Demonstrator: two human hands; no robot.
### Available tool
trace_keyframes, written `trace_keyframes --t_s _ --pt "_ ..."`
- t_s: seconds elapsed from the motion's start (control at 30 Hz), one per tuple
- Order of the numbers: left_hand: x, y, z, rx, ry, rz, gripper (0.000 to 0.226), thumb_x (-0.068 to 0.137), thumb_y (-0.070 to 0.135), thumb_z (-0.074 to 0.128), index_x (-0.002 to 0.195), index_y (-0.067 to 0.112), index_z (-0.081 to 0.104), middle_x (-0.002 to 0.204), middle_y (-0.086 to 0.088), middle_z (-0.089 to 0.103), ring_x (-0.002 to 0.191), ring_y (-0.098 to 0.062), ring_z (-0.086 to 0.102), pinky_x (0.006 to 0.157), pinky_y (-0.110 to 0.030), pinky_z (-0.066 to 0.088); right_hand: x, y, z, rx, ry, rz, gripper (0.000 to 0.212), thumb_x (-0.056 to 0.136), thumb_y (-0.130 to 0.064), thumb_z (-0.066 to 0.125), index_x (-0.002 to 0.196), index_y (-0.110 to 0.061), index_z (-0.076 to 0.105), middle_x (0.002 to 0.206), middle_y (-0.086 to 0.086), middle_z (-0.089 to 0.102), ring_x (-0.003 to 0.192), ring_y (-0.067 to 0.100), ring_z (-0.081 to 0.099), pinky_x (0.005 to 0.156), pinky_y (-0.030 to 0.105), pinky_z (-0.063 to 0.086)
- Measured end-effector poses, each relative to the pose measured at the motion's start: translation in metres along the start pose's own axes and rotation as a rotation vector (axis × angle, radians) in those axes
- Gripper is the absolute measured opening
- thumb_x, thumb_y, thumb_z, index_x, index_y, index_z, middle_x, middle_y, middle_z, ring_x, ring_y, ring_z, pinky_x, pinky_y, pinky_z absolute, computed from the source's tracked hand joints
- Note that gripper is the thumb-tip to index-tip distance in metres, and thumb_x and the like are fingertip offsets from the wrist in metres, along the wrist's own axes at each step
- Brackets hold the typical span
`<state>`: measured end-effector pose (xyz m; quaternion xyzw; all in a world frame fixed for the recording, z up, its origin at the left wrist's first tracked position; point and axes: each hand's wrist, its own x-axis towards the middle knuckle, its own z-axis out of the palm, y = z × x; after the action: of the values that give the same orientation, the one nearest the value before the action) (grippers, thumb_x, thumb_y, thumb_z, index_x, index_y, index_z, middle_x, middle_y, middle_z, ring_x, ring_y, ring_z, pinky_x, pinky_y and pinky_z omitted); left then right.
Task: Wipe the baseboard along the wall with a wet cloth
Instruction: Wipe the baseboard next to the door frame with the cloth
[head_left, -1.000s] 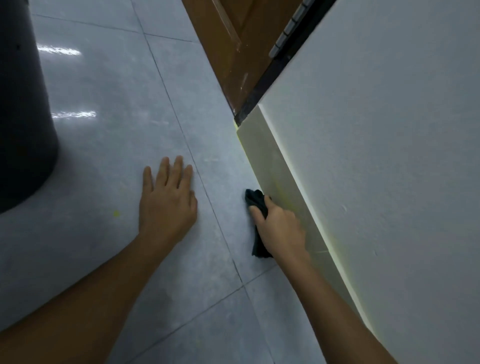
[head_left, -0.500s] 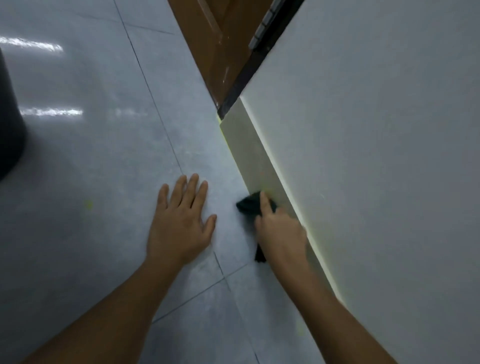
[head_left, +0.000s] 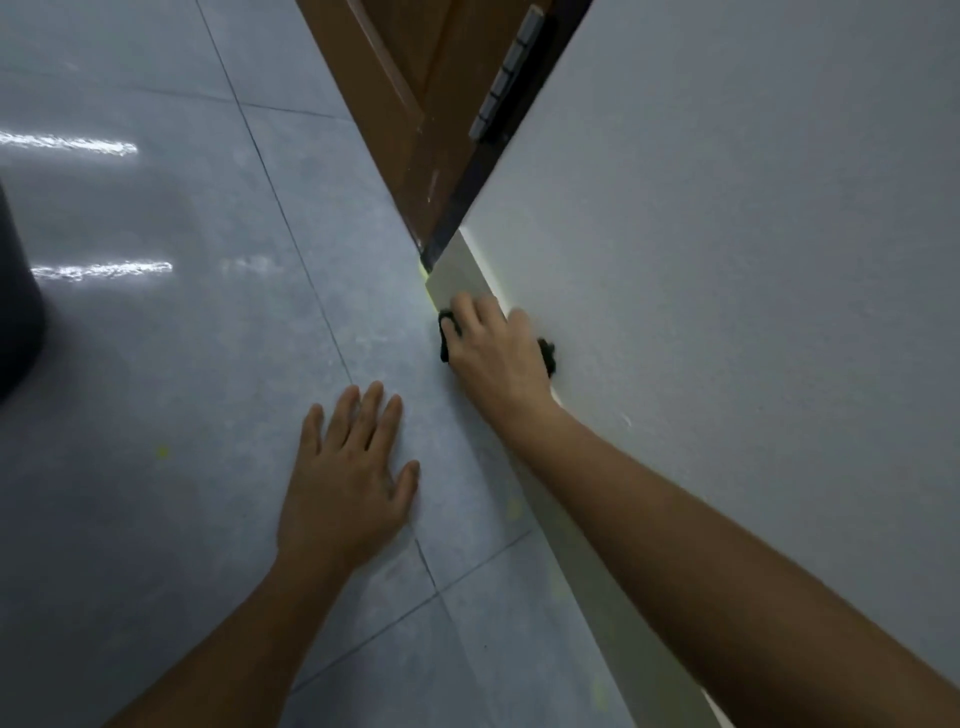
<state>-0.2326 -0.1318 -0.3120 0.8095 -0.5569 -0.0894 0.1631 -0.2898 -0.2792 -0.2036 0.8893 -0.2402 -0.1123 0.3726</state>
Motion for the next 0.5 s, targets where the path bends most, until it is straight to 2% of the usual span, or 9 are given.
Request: trace_keyframes --t_s 0.07,0.13,0.23,0.33,0.43,0.5 --pt "0.000 0.003 0.000 -0.019 0.008 -0.002 0.069 0.087 0.049 0.035 0.144 0.010 0.046 0.151 -0.013 0.043 0.140 -0.032 0.040 0.114 -0.049 0.017 0.026 0.001 0.009 -0.087 -0.062 -0.056 0.021 0.091 -0.014 0.048 0.104 -0.020 0.065 0.108 -0.001 0.053 0.093 0.018 0.051 0.061 0.031 0.025" --pt "0.002 0.005 -0.003 -0.023 0.017 0.006 0.069 0.087 0.048 0.036 0.143 0.010 0.047 0.150 -0.014 0.044 0.139 -0.033 0.041 0.113 -0.049 0.018 0.023 -0.002 0.021 -0.060 -0.083 -0.042 0.031 0.095 -0.012 0.035 0.116 -0.016 0.059 0.115 0.001 0.048 0.100 0.020 0.047 0.065 0.032 0.027" --pt "0.002 -0.004 0.002 -0.004 0.006 0.015 0.068 0.087 0.047 0.036 0.142 0.010 0.049 0.149 -0.013 0.045 0.138 -0.033 0.043 0.113 -0.050 0.020 -0.029 -0.026 0.025 -0.068 -0.208 -0.107 0.043 0.091 -0.012 0.026 0.116 -0.017 0.061 0.115 0.003 0.047 0.096 0.021 0.046 0.063 0.034 0.027" --pt "0.002 -0.010 0.002 -0.007 -0.004 0.015 0.068 0.088 0.047 0.034 0.142 0.009 0.048 0.150 -0.014 0.044 0.138 -0.033 0.042 0.113 -0.050 0.020 -0.082 -0.024 0.019 -0.063 -0.341 -0.198 0.044 0.086 -0.007 0.029 0.110 -0.018 0.065 0.108 0.002 0.051 0.087 0.019 0.049 0.058 0.032 0.025" --pt "0.003 -0.008 -0.002 -0.049 0.019 0.003 0.067 0.089 0.046 0.032 0.142 0.008 0.048 0.150 -0.014 0.044 0.138 -0.033 0.042 0.113 -0.050 0.020 -0.057 0.005 -0.002 -0.124 -0.275 -0.178 0.040 0.082 -0.006 0.035 0.097 -0.022 0.069 0.101 -0.001 0.055 0.082 0.016 0.051 0.055 0.031 0.023" --pt "0.001 -0.006 -0.004 -0.067 0.022 -0.006 0.066 0.090 0.045 0.033 0.142 0.008 0.048 0.150 -0.014 0.044 0.139 -0.032 0.042 0.113 -0.050 0.020 -0.005 0.015 -0.010 -0.156 -0.172 -0.166 0.032 0.088 -0.009 0.040 0.103 -0.020 0.066 0.108 0.000 0.052 0.091 0.019 0.050 0.059 0.031 0.025"
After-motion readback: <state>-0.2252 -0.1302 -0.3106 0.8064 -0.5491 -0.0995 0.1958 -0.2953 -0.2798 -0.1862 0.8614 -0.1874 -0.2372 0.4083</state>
